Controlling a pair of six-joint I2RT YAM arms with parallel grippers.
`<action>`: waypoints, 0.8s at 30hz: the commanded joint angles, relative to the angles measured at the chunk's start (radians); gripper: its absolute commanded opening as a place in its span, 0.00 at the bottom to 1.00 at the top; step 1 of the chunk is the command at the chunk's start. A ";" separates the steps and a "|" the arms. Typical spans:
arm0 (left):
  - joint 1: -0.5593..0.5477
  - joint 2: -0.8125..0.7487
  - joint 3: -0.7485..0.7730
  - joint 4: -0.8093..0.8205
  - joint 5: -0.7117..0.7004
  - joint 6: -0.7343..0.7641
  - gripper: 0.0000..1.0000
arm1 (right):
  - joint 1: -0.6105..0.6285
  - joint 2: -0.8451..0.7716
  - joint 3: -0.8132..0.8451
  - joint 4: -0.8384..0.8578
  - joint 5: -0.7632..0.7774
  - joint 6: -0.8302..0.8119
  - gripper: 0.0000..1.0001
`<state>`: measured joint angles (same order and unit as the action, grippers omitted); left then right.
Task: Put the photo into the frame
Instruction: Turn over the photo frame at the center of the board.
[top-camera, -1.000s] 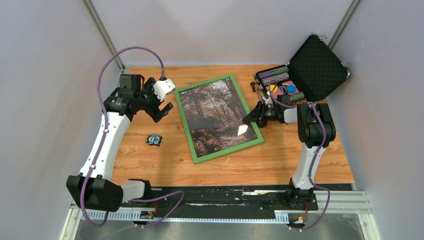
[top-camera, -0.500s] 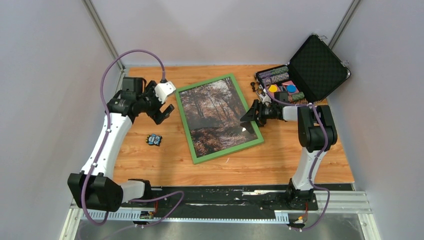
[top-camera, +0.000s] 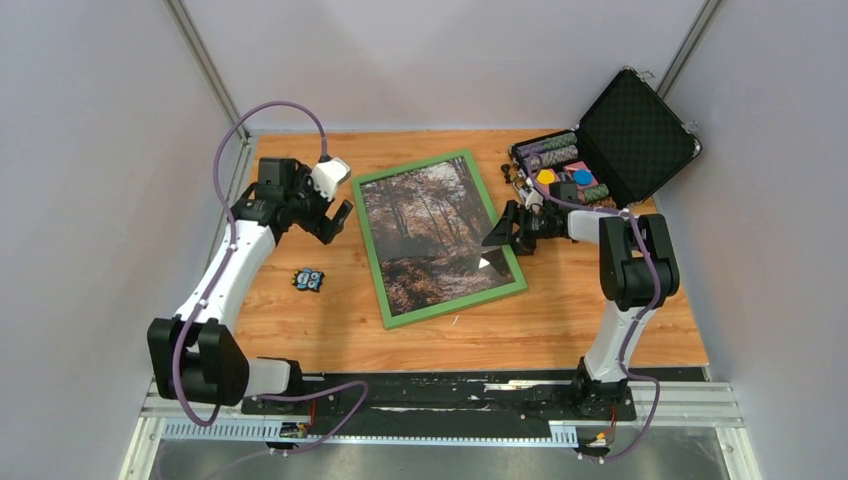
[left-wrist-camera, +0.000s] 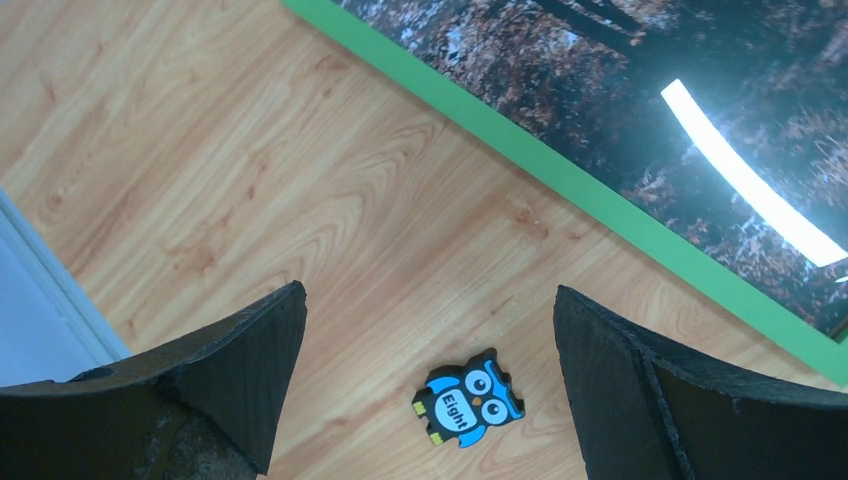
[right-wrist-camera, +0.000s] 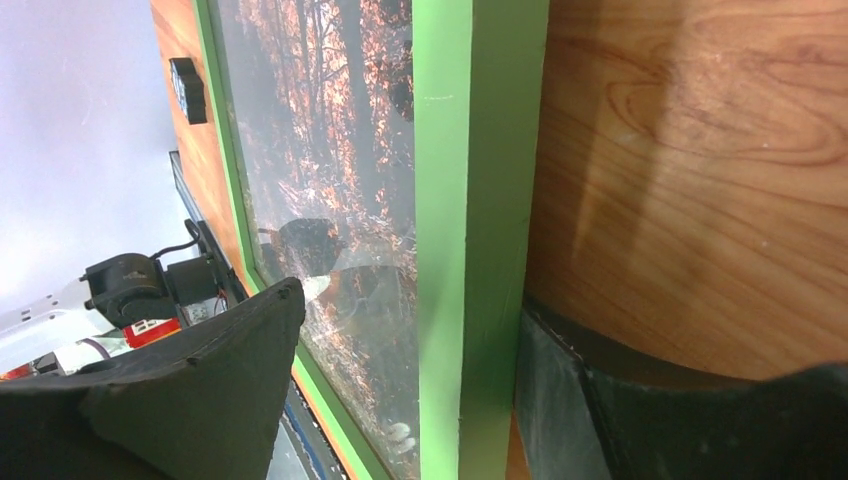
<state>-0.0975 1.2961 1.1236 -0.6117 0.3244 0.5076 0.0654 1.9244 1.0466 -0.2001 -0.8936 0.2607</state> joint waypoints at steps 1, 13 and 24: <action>0.005 0.063 -0.016 0.117 -0.087 -0.118 1.00 | -0.002 -0.011 -0.008 -0.111 0.156 -0.093 0.75; 0.005 0.350 0.011 0.179 -0.250 -0.188 1.00 | -0.004 -0.047 0.032 -0.204 0.225 -0.141 0.77; 0.005 0.496 0.153 0.069 -0.099 -0.297 1.00 | -0.004 -0.053 0.055 -0.275 0.314 -0.186 0.78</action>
<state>-0.0971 1.7725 1.2045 -0.5121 0.1452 0.2806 0.0654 1.8801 1.0988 -0.4057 -0.7517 0.1482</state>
